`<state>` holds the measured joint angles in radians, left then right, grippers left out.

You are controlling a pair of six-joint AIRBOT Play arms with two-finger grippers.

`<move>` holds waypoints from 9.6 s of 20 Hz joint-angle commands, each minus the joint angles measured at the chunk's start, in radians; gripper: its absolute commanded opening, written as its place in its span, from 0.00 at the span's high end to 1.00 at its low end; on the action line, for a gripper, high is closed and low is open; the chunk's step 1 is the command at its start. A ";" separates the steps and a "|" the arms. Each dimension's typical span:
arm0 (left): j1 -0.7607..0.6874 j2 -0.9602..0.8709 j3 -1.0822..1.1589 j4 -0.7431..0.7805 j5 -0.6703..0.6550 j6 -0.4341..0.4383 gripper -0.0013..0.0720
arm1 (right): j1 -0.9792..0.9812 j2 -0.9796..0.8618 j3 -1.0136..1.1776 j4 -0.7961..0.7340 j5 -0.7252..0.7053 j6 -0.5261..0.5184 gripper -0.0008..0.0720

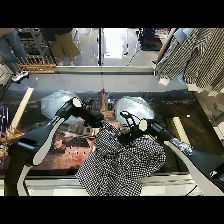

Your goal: Fold the clothes and pants, and hang the long-sleeved shirts on hangers.

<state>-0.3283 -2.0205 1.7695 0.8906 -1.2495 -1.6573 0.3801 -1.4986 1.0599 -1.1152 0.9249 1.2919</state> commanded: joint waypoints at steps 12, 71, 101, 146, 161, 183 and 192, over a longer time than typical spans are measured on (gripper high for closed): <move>0.222 0.563 0.375 -0.528 0.009 0.382 0.96 | 0.001 0.439 0.929 -0.207 0.398 0.061 0.96; 0.415 0.911 0.074 -0.053 -0.053 0.284 0.96 | -0.001 0.299 0.941 0.012 0.116 0.227 0.96; -0.153 0.452 -0.341 0.169 0.217 1.184 0.05 | 0.028 0.327 0.610 0.018 0.740 0.138 0.96; 1.149 0.488 -0.432 0.441 0.240 0.386 0.46 | 0.257 -0.102 0.789 -0.064 -0.105 0.264 0.96; 1.149 0.760 -0.332 -0.073 0.233 0.680 0.96 | 0.257 -0.101 0.790 -0.068 -0.082 0.259 0.96; 0.806 0.764 -0.384 -0.411 -0.508 1.273 0.96 | 0.065 -0.124 0.930 -0.325 -0.005 0.401 0.96; 0.826 0.727 -0.402 -0.455 -0.304 1.325 0.96 | 0.090 -0.123 0.930 -0.326 0.034 0.397 0.96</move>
<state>0.4828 -1.2922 1.3689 0.4480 -1.6016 -0.3565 0.4644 -1.6222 1.9892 -1.4399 0.9340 1.6917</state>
